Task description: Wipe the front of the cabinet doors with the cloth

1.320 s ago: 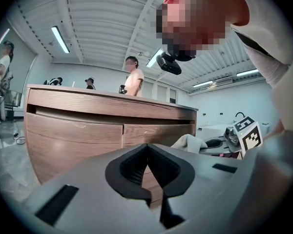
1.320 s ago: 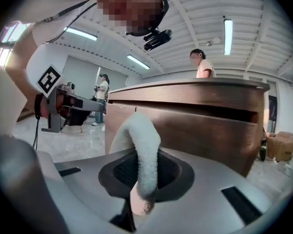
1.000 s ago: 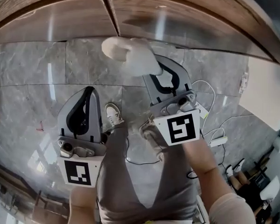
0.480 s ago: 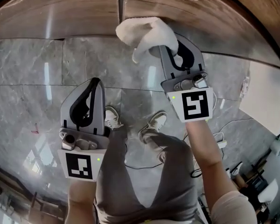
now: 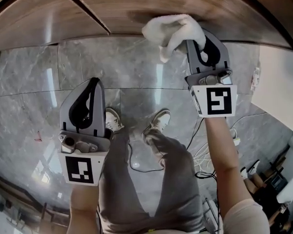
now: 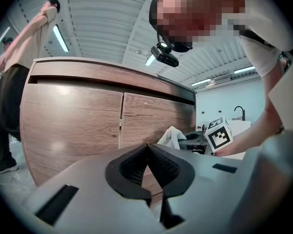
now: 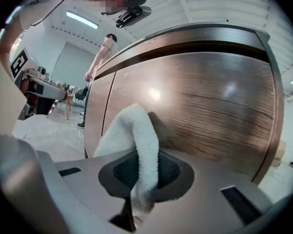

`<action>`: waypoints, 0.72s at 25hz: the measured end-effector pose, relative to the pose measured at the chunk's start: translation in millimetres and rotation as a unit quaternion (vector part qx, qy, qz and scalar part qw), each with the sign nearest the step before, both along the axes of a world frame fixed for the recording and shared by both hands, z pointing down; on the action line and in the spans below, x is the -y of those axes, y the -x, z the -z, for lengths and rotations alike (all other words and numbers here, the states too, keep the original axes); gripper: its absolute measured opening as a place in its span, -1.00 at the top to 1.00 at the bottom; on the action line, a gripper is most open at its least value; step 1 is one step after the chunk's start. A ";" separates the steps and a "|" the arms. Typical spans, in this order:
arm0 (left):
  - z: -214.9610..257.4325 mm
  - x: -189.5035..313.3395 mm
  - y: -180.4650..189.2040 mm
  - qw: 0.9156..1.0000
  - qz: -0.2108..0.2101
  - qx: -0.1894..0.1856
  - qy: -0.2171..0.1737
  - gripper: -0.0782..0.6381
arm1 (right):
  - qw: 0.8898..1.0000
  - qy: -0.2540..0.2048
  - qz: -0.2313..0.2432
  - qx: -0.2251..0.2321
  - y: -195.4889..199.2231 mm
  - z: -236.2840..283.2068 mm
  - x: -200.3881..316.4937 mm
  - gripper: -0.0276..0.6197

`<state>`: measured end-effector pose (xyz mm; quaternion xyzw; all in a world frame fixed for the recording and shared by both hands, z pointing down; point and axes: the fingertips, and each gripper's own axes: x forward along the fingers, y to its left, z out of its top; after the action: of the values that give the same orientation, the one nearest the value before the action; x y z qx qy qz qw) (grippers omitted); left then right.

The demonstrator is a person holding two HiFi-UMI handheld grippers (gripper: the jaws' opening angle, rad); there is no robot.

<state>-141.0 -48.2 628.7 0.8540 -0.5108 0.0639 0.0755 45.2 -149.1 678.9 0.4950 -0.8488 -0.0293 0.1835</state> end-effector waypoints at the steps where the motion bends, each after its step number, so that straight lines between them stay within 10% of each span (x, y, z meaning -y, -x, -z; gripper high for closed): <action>1: -0.7 0.1 -6.7 1.000 -0.003 0.001 0.000 0.73 | 1.000 0.001 -0.006 0.000 -9.9 -1.8 -0.5 0.71; 18: -23.2 16.4 -85.6 0.999 -0.033 0.008 -0.007 0.73 | 0.996 0.006 -0.093 -0.011 -160.0 -24.3 -12.0 0.71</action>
<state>-55.4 -64.5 651.9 0.8705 -0.4830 0.0694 0.0634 205.2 -137.1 703.2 0.5705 -0.7970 -0.0124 0.1978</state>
